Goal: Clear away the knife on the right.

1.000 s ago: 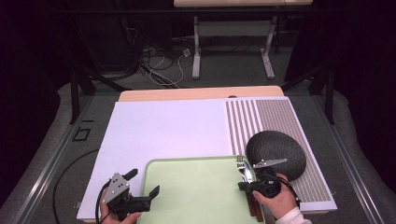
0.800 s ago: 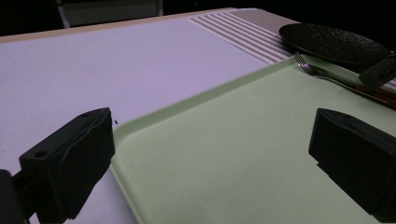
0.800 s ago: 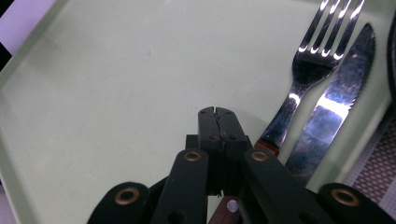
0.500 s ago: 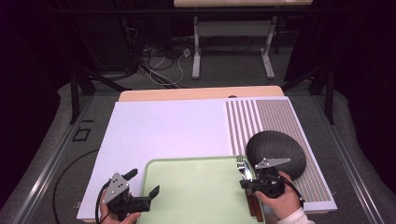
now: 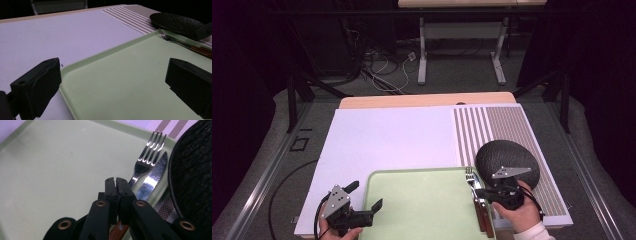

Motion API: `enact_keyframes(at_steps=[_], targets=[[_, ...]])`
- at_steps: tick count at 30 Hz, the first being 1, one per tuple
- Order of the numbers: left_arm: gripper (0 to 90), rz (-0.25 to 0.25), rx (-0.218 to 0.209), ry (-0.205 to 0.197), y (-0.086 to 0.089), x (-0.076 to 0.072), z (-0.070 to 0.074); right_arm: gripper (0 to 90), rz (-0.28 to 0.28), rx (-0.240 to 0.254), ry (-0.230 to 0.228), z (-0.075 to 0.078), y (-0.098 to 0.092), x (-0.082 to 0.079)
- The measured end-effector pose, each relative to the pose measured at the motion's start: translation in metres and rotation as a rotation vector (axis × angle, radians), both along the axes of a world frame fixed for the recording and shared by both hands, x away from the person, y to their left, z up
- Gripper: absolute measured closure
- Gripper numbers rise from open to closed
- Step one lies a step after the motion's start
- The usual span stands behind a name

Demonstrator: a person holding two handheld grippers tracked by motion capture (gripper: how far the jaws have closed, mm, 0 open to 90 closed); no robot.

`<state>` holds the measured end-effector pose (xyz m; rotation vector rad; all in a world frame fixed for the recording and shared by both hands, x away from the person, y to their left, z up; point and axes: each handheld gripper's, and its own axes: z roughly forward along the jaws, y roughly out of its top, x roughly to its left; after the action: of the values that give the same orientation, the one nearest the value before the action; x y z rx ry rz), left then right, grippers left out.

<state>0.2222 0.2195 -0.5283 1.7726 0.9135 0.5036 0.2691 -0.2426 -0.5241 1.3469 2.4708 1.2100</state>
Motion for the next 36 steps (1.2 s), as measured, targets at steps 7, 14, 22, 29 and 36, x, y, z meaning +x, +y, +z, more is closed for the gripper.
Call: enact_keyframes(at_steps=[7,14,22,29,36], targets=[[0.7,0.001,-0.001,0.003,0.001,0.000,0.000,80.7,-0.019,0.005,-0.013,0.004,-0.012,0.002],[0.7,0.003,-0.002,-0.001,0.001,0.000,0.000,73.1,-0.019,-0.020,-0.023,0.004,-0.020,0.003],[0.7,0.004,-0.003,-0.001,0.001,0.000,0.000,58.5,-0.044,-0.017,-0.037,0.002,-0.030,0.003],[0.7,0.003,-0.001,0.002,0.001,0.000,0.000,47.3,-0.075,-0.080,-0.115,0.000,-0.040,0.003],[0.7,0.002,-0.001,-0.003,0.001,0.000,0.000,43.8,-0.111,-0.079,-0.119,0.000,-0.049,0.005]])
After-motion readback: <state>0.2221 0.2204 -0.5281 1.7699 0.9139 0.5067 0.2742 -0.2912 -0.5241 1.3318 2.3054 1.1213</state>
